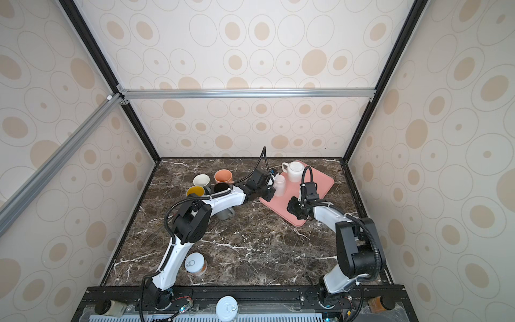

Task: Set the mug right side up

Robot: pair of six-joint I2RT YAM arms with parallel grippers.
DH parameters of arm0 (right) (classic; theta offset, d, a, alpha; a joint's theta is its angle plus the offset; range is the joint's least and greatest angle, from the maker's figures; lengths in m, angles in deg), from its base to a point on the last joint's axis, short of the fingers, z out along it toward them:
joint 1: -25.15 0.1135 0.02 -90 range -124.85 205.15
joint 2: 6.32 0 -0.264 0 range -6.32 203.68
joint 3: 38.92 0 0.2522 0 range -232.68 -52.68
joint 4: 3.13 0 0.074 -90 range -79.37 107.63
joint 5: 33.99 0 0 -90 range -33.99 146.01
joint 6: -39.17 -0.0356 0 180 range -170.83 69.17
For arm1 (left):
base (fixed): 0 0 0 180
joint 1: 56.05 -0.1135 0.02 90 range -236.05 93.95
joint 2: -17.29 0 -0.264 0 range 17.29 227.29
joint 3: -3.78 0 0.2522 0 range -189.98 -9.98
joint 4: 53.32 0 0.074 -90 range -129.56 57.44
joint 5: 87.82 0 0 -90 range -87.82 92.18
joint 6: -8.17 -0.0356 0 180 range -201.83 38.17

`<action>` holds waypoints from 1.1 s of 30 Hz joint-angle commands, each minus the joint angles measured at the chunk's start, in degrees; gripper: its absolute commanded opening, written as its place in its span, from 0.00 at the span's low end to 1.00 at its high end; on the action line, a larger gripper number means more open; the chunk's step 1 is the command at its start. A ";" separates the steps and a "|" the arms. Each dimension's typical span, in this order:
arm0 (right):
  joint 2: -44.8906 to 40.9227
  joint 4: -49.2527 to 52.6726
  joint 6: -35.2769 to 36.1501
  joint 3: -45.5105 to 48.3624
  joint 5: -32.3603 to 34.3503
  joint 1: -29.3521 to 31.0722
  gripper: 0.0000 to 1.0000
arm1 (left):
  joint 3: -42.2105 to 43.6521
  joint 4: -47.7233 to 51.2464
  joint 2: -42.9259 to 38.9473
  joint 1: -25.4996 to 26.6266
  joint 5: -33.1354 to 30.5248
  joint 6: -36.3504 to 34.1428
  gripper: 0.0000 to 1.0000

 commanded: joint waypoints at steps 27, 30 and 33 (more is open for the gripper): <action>-24.09 -45.01 -16.58 13.14 -19.06 2.99 0.32 | 38.54 -61.15 -37.56 -5.31 21.99 29.02 0.00; -22.20 -52.62 -20.19 12.38 -21.54 3.82 0.39 | 40.16 -67.03 -39.42 -5.54 23.84 33.18 0.00; -20.65 -59.71 -22.96 11.98 -22.49 4.99 0.46 | 41.27 -71.30 -40.71 -5.86 24.60 37.33 0.00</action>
